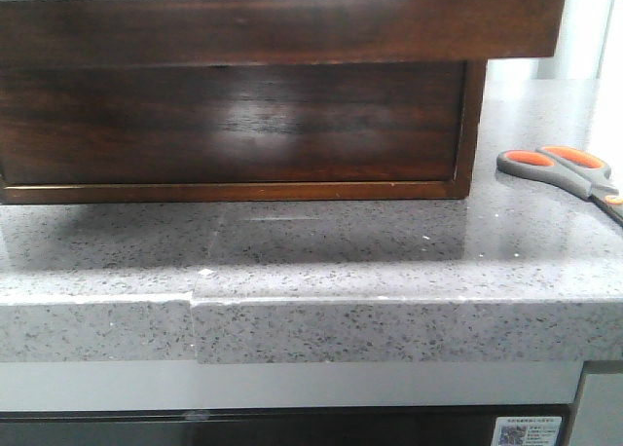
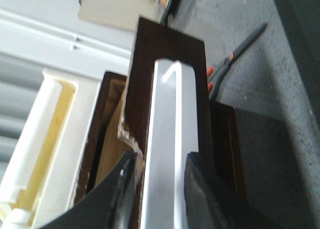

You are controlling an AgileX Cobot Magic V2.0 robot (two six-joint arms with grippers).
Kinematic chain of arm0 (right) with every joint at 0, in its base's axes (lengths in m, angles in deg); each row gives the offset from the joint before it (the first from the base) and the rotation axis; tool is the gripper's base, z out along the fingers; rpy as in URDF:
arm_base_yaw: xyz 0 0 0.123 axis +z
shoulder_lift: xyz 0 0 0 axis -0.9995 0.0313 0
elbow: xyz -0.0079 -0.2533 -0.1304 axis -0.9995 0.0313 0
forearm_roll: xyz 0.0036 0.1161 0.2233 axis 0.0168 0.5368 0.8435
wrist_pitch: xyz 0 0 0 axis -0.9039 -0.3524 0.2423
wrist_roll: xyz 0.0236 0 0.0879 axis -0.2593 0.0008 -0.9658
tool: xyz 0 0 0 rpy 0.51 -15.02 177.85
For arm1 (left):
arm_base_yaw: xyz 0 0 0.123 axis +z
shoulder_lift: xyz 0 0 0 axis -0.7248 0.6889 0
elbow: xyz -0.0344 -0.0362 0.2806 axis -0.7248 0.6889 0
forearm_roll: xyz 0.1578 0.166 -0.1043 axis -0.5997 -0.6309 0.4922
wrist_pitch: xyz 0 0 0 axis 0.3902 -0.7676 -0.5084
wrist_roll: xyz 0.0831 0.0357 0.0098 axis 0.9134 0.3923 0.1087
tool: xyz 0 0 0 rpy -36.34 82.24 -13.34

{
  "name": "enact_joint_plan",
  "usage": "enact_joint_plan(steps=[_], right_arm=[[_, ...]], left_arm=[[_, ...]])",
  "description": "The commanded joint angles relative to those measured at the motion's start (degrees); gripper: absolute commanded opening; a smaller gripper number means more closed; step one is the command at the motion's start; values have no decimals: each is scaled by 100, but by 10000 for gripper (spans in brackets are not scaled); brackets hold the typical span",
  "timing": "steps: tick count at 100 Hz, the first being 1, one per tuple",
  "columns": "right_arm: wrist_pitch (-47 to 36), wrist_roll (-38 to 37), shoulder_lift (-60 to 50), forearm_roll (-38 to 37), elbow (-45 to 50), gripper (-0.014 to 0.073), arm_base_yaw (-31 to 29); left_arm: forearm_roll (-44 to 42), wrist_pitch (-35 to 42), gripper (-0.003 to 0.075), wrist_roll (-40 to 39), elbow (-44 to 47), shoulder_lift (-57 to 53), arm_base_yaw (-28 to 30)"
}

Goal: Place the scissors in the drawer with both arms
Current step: 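Lower the right gripper onto the grey-and-orange scissors and grasp them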

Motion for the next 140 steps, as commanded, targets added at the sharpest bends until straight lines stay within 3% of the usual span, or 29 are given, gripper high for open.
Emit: enact_joint_plan(steps=[1, 25, 57, 66, 78, 86, 108, 140], right_arm=[[-408, 40, 80, -28, -208, -61, -2], [-408, 40, 80, -14, -208, -61, -2], [-103, 40, 166, -61, -527, -46, 169], [135, 40, 412, -231, -835, 55, 169], [245, 40, 904, -268, -1270, 292, 188], [460, 40, 1322, -268, -1610, 375, 275], [1655, 40, 2647, -268, -2798, 378, 634], [3502, 40, 4883, -257, -4709, 378, 667]], left_arm=[[152, 291, 226, -102, -209, -52, -48], [335, 413, 226, -102, -209, -460, -48], [1985, 271, 226, -103, -209, -1919, -48], [2293, 68, 226, -113, -209, -2303, -48], [2319, -408, 226, -144, -209, -2665, -48], [2408, -680, 226, -144, -209, -2807, -48], [2540, -754, 226, -144, -78, -2920, -48], [2556, -751, 226, -144, -1, -2920, -48]])
